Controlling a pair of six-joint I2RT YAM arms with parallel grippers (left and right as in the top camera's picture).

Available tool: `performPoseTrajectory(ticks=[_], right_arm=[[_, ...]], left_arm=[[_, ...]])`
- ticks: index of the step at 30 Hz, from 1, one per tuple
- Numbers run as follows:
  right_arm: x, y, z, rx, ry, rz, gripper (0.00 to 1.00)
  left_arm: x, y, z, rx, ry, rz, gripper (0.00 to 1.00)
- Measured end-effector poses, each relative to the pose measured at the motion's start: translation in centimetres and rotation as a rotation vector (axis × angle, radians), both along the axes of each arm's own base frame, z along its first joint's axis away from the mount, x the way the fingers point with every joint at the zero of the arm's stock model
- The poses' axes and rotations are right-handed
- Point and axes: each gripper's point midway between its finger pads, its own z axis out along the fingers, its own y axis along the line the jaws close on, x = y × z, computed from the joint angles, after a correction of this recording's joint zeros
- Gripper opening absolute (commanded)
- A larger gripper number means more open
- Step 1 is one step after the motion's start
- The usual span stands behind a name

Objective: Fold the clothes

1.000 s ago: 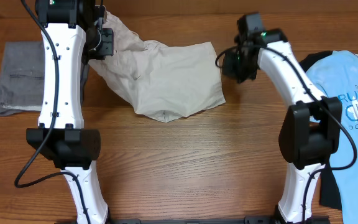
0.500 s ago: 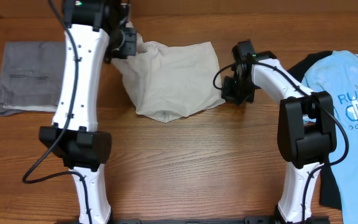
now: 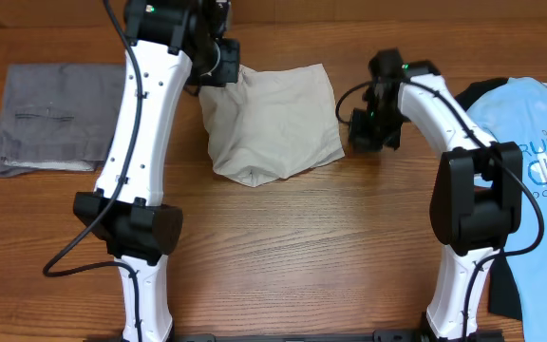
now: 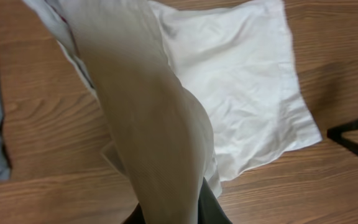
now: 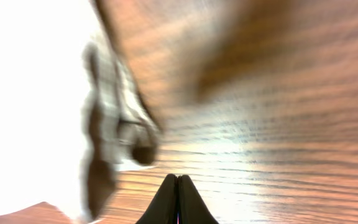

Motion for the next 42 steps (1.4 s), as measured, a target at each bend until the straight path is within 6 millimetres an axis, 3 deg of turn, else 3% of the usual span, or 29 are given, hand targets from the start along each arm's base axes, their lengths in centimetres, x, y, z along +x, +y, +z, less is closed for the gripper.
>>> performPoseTrajectory(ticks=[5, 11, 19, 24, 34, 42], right_arm=[[1.8, 1.7, 3.3, 0.103, -0.083, 0.018, 0.04], [2.4, 2.7, 3.7, 0.159, -0.112, 0.028, 0.04], [1.5, 2.8, -0.5, 0.173, -0.107, 0.032, 0.04], [-1.1, 2.3, -3.4, 0.161, -0.03, 0.025, 0.04], [-1.6, 2.3, -4.3, 0.163, -0.025, 0.021, 0.04], [-1.8, 2.3, -4.6, 0.168, -0.052, 0.002, 0.04]], left_arm=[[0.1, -1.4, -0.2, -0.008, -0.011, -0.028, 0.05], [0.1, -1.5, -0.8, -0.01, 0.004, -0.015, 0.07], [0.1, -1.5, -0.9, -0.012, 0.005, -0.012, 0.05], [0.1, -1.6, -0.9, -0.015, 0.007, -0.011, 0.04], [-0.2, -2.0, -0.9, -0.046, 0.024, -0.001, 0.04], [-0.8, -4.6, -0.7, -0.067, 0.015, -0.053, 0.04]])
